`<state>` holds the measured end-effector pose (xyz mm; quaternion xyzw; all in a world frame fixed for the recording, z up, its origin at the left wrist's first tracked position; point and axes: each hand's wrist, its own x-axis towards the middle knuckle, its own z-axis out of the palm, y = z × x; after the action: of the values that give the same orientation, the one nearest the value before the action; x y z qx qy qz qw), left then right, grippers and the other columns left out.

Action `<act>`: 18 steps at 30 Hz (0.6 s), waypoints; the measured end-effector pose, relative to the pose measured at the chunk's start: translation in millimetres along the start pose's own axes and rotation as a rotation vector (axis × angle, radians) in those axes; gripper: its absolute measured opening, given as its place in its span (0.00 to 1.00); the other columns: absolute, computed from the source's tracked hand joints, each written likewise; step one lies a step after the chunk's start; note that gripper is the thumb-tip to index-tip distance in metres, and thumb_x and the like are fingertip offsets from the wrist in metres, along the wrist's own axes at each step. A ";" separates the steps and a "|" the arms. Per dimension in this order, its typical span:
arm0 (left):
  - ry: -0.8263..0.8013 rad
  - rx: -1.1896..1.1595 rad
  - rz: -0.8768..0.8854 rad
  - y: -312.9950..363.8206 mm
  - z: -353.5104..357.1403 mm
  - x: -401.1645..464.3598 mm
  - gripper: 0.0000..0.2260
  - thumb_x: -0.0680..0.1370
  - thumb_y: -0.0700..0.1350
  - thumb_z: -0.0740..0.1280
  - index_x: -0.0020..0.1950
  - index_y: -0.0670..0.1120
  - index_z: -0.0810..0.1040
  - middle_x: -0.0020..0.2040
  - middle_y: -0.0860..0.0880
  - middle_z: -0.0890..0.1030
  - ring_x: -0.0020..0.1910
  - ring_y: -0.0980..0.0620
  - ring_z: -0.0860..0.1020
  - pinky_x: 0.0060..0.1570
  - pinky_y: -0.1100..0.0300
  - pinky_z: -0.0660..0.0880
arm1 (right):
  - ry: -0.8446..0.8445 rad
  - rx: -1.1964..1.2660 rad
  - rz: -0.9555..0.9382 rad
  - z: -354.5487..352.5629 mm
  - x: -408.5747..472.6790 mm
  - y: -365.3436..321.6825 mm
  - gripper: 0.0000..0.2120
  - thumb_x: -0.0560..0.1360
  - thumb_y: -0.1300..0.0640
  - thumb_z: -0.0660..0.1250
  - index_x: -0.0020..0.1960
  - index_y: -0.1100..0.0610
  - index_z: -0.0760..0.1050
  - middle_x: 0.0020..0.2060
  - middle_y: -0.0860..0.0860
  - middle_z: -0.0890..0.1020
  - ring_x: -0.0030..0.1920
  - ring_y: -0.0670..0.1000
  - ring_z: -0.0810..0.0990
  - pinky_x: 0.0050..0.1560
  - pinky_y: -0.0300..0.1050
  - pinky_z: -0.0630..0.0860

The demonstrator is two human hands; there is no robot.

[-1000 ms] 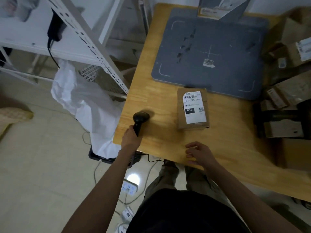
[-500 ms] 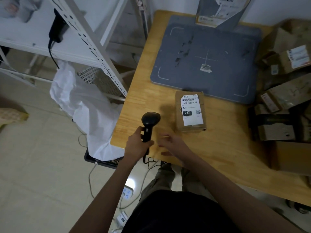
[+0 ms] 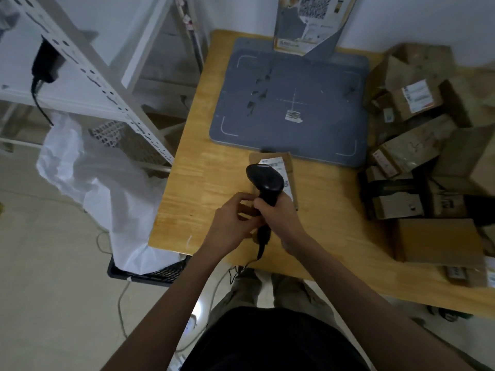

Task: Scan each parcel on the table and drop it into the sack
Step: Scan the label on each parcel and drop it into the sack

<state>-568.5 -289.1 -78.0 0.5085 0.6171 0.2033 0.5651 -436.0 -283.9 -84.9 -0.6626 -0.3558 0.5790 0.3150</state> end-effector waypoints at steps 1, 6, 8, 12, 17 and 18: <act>-0.008 -0.022 -0.003 6.1 4.0 4.4 0.15 0.74 0.44 0.74 0.59 0.49 0.76 0.48 0.46 0.84 0.41 0.54 0.84 0.35 0.60 0.81 | 0.025 0.005 -0.006 -8.7 1.4 -0.3 0.03 0.77 0.60 0.68 0.50 0.57 0.78 0.41 0.55 0.82 0.44 0.53 0.83 0.43 0.49 0.79; 0.051 -0.015 -0.091 11.8 19.4 35.1 0.21 0.72 0.51 0.77 0.60 0.45 0.76 0.51 0.45 0.81 0.47 0.48 0.83 0.40 0.52 0.83 | 0.189 0.046 0.054 -57.8 20.2 -1.6 0.05 0.76 0.63 0.68 0.51 0.60 0.78 0.40 0.55 0.83 0.37 0.51 0.79 0.44 0.53 0.79; 0.084 0.114 -0.134 5.1 26.1 53.9 0.29 0.70 0.53 0.78 0.66 0.44 0.72 0.57 0.45 0.78 0.55 0.46 0.80 0.50 0.48 0.81 | 0.224 0.052 0.092 -74.7 33.6 0.5 0.05 0.78 0.61 0.68 0.53 0.61 0.78 0.37 0.51 0.80 0.37 0.49 0.78 0.45 0.52 0.80; 0.103 0.356 -0.203 -1.3 48.4 81.3 0.44 0.69 0.55 0.78 0.74 0.39 0.60 0.69 0.41 0.66 0.69 0.41 0.67 0.64 0.48 0.69 | 0.191 0.056 0.161 -87.9 55.1 6.5 0.07 0.79 0.59 0.67 0.54 0.62 0.77 0.37 0.52 0.76 0.40 0.52 0.76 0.50 0.54 0.81; 0.137 0.369 -0.244 -3.7 74.1 86.9 0.60 0.63 0.61 0.80 0.79 0.39 0.45 0.73 0.41 0.62 0.72 0.38 0.62 0.67 0.43 0.67 | 0.077 0.086 0.202 -82.5 56.7 14.7 0.07 0.78 0.54 0.68 0.53 0.58 0.79 0.45 0.57 0.84 0.50 0.60 0.83 0.54 0.58 0.81; 0.148 0.408 -0.240 -5.1 76.1 85.5 0.62 0.63 0.62 0.79 0.79 0.39 0.42 0.74 0.42 0.60 0.74 0.38 0.61 0.67 0.43 0.67 | 0.067 0.104 0.212 -81.7 53.9 19.3 0.07 0.78 0.54 0.68 0.53 0.56 0.80 0.48 0.58 0.85 0.53 0.62 0.83 0.56 0.62 0.81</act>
<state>-488.4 -242.4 -145.4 0.5191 0.7409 0.0426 0.4241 -348.8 -249.8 -119.5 -0.6982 -0.2424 0.6044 0.2976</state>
